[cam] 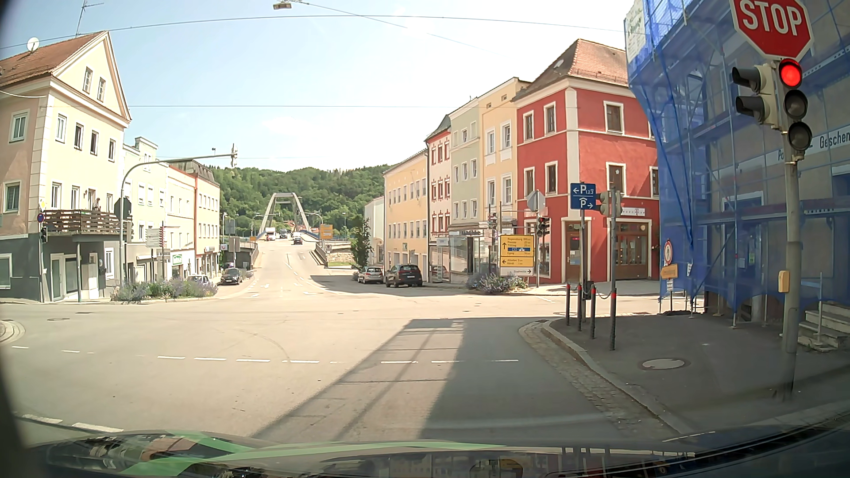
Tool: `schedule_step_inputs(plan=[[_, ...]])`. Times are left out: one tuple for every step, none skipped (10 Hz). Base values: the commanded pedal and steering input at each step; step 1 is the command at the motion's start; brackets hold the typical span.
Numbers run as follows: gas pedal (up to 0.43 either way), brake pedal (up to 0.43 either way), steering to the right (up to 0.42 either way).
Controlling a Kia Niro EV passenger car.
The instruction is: Follow the waypoints while adhering to traffic rules and regulations
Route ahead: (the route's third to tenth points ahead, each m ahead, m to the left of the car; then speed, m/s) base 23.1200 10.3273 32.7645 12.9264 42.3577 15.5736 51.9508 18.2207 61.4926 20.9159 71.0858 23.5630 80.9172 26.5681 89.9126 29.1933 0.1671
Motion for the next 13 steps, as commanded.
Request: schedule_step_inputs(plan=[[0.0, 0.128, 0.021], [0.0, 0.134, 0.02], [0.0, 0.134, 0.021], [0.0, 0.14, 0.02], [0.0, 0.14, 0.02], [0.0, 0.146, 0.02], [0.0, 0.146, 0.02], [0.0, 0.159, 0.021], [0.0, 0.165, 0.02], [0.0, 0.165, 0.021], [0.0, 0.165, 0.021], [0.0, 0.171, 0.02], [0.0, 0.183, 0.02]])
